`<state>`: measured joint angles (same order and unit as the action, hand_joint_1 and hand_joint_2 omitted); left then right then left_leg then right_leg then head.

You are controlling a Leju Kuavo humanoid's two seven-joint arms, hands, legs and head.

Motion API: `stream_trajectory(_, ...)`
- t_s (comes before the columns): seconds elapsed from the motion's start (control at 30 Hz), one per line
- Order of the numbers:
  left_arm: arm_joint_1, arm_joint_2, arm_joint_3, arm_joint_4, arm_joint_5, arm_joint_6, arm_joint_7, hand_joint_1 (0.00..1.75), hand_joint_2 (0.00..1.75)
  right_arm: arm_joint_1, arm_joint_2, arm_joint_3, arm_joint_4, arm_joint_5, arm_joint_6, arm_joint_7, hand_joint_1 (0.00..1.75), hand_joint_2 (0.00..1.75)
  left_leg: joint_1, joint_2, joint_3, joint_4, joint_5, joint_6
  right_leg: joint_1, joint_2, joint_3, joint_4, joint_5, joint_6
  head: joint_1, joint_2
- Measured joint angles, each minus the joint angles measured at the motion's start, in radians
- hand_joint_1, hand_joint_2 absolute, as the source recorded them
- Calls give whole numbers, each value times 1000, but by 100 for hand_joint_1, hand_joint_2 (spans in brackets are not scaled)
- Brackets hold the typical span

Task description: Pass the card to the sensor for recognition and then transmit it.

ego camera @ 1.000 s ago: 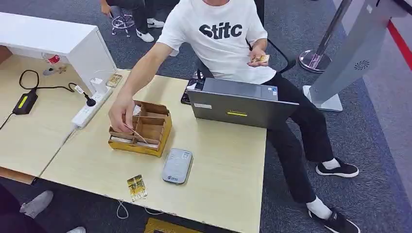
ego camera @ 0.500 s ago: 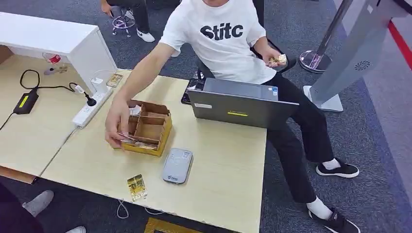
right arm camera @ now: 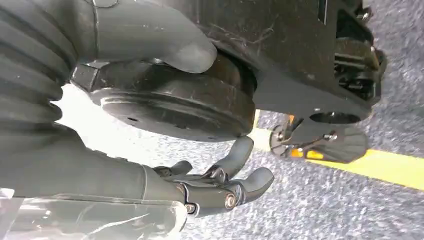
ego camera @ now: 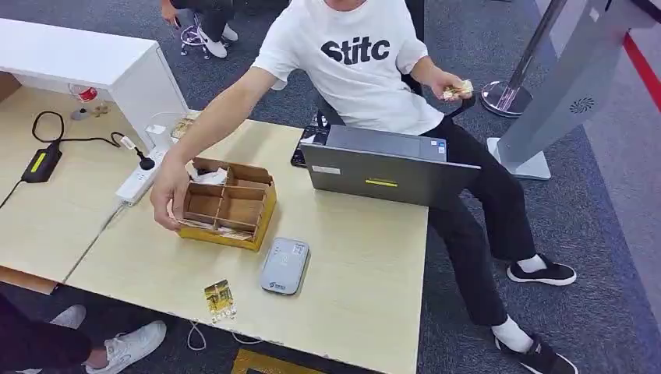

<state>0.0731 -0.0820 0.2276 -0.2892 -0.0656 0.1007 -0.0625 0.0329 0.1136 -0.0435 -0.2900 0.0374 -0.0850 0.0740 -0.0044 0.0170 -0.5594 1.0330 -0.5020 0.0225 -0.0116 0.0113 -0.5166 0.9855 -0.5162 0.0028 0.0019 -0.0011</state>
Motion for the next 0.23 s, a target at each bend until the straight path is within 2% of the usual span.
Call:
stream_trajectory(0.13,31,32,-81,-33,33,-49,30,0,175,35,-39,10,-41,-20,44,-39,0,175,-1,0,0,0,0,0,-1,-1,0,0,0,0,0,0)
stream_trajectory(0.17,38,39,-98,-40,40,-61,35,0,175,43,-46,13,-50,-24,53,-48,0,0,-1,-1,0,0,0,0,-1,-2,0,0,0,0,0,0)
stream_trajectory(0.23,48,48,-127,-50,55,-82,48,0,175,57,-59,16,-63,-31,72,-65,0,0,-1,-2,0,0,0,0,-1,-2,1,0,0,1,0,0)
